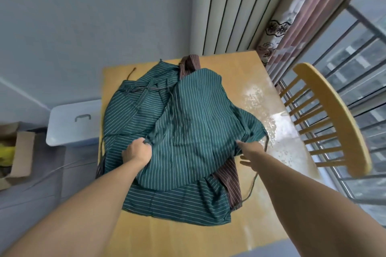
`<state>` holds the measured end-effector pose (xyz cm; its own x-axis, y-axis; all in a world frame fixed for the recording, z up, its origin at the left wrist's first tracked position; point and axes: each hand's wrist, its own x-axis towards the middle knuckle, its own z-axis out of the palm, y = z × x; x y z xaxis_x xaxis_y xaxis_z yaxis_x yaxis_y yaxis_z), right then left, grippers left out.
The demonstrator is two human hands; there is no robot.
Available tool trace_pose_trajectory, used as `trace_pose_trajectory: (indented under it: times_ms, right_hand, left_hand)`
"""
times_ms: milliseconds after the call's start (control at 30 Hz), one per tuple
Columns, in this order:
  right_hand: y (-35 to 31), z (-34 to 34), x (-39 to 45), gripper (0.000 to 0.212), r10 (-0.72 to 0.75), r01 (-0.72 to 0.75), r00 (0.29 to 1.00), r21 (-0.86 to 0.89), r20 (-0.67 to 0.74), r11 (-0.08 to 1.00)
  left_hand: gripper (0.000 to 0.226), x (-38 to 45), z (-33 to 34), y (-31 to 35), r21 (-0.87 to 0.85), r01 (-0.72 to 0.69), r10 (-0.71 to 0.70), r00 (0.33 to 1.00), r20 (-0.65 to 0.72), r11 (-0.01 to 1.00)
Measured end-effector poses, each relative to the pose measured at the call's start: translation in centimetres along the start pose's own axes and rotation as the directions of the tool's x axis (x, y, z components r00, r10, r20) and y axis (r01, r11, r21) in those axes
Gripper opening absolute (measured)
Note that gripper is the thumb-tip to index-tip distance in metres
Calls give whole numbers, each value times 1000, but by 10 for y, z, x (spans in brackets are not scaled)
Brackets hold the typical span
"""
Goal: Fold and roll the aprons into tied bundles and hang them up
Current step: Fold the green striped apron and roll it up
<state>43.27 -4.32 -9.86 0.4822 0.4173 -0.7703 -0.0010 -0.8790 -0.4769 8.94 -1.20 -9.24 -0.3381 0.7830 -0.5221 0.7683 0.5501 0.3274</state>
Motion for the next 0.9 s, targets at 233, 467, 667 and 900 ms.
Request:
trace_pose_trajectory:
  times_ms: [233, 467, 667, 900]
  right_hand:
    - [-17, 4, -14, 33, -98, 99, 995, 145, -10, 984]
    - [-56, -38, -75, 26, -289, 325, 940, 224, -180, 919]
    - [-61, -75, -110, 50, -147, 152, 988, -157, 47, 976]
    - [34, -61, -74, 101, 267, -126, 922, -433, 281, 892]
  left_hand:
    - [28, -13, -49, 14, -750, 253, -48, 958, 284, 611]
    - [40, -24, -102, 37, -896, 372, 65, 916, 397, 241]
    - [87, -33, -116, 42, -931, 342, 329, 871, 365, 128]
    - [107, -61, -7, -5, -333, 179, 90, 751, 654, 926]
